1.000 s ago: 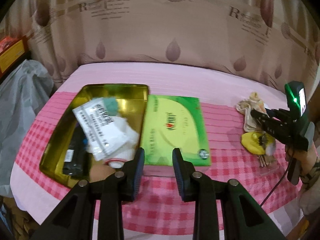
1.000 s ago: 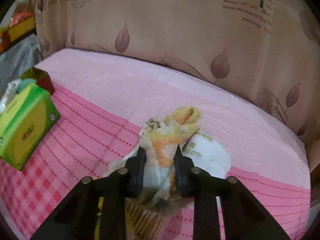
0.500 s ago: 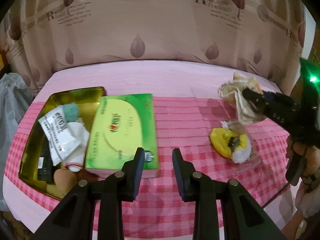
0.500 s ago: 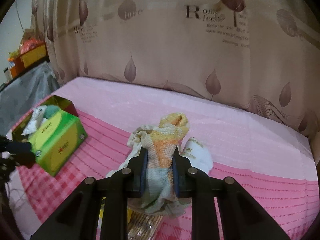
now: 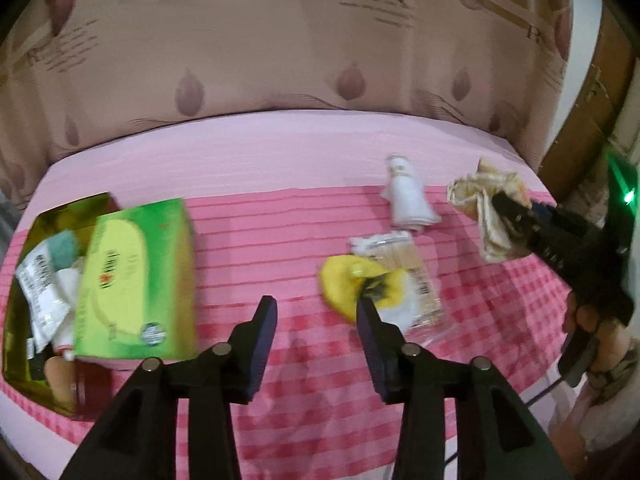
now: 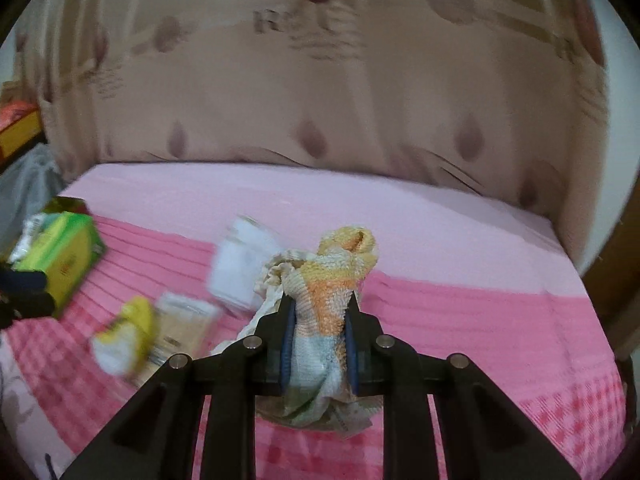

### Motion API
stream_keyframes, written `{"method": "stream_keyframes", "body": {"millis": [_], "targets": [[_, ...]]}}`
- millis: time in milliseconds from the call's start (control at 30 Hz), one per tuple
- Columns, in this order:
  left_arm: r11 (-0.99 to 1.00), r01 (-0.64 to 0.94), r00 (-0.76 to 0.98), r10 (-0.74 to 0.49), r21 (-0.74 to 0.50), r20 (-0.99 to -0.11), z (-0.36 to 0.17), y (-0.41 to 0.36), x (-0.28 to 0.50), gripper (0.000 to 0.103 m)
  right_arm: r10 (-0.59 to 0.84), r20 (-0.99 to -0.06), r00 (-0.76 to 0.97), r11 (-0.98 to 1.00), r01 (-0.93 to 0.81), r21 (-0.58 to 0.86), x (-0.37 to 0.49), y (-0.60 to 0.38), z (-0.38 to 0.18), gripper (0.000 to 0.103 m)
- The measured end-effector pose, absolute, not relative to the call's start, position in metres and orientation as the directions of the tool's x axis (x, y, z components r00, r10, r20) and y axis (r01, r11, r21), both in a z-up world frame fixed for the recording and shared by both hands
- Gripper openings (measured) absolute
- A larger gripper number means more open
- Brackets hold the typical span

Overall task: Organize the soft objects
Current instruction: 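Lift the towel with the right tool while the left tool reaches the yellow toy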

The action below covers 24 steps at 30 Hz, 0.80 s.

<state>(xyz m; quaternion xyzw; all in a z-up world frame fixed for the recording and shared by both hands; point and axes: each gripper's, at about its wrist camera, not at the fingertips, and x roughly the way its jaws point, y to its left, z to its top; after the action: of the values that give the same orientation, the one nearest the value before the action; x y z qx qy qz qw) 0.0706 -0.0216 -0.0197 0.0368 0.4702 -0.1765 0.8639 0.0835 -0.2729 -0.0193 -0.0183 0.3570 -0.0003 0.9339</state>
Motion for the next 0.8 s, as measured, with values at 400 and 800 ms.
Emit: {"method": "stream_keyframes", "body": {"millis": [400,800], "targets": [[0.901,0.406,0.417,-0.33,-0.151,-0.847,-0.04,-0.098,0.081,0.048,-0.017,-0.727,0.687,0.997,0.062,0.035,0.082,-0.316,-0.061,0.019],[0.955,0.294,0.442,-0.18,-0.048,-0.879,-0.079,-0.095,0.091,0.048,0.051,-0.725,0.687,0.993,0.045,0.113,0.08,-0.327,-0.062,0.023]]}}
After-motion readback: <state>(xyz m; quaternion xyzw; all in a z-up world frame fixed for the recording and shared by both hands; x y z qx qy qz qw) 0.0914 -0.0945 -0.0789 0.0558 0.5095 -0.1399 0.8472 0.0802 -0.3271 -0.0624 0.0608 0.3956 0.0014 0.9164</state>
